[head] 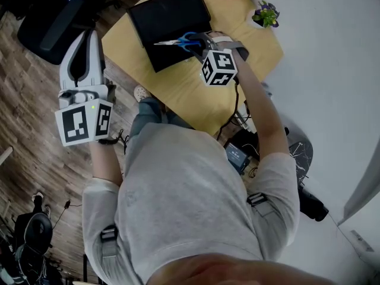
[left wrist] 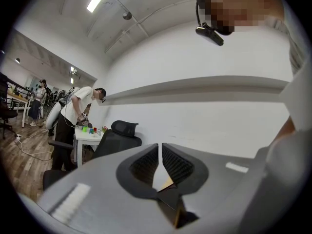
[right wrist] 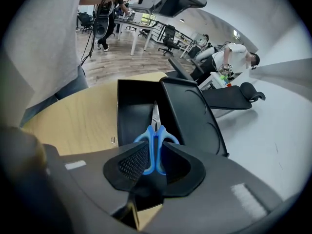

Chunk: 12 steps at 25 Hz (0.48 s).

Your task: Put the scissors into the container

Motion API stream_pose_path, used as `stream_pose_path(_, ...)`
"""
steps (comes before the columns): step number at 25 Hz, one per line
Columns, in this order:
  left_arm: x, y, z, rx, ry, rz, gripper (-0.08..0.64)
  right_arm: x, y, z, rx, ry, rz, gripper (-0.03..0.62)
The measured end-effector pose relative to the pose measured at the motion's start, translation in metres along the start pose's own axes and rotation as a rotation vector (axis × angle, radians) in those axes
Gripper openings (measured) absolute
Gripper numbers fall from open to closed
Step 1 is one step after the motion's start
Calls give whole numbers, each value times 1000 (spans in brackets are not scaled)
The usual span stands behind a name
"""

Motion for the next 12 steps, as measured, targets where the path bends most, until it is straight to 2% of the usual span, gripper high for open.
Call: stream_pose_path(12,-10,-27,4,34,-13,-15,81,-10,2,38,110,-119,-24,84)
Point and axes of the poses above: the fingertips, and each gripper's own axes: z forward along the fingers, y to its right, x out of its top, the point moved 7 cm from there along -z, backward along the fingers, and after that the axes turned 4 degrees about z, right-handed, at the moved point
